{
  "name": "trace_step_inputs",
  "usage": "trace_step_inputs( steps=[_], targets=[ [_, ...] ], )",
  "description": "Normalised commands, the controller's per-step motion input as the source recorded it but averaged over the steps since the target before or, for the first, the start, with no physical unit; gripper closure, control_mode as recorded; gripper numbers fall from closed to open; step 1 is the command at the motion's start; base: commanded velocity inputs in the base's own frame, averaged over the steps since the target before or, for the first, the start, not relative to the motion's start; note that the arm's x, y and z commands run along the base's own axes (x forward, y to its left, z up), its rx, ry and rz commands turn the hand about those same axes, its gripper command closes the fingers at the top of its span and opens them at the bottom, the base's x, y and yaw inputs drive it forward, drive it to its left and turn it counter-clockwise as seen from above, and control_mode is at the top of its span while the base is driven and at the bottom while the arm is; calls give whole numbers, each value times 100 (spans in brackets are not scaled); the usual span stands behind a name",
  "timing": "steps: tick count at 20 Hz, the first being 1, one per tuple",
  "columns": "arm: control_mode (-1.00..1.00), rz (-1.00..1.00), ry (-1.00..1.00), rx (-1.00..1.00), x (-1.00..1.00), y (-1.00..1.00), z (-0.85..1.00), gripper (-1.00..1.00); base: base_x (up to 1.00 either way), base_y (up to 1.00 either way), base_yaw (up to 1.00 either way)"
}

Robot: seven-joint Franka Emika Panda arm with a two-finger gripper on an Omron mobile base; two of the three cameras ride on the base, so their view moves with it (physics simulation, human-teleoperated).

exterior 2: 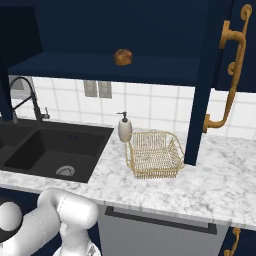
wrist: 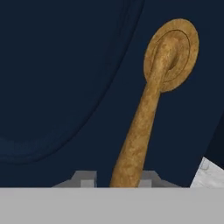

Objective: Open the cabinet, pick up the bread from the cabinet and place it in the basket. Then move the basket to the dining counter.

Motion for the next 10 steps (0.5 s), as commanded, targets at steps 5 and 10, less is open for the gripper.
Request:
trace_step_inputs(
  steps=[5, 10],
  targets=[
    [-100, -15, 0, 0, -33, 8, 0, -100, 0, 0, 0],
    [-100, -13, -4, 14, -91, -7, -2, -100, 0, 0, 0]
  ],
)
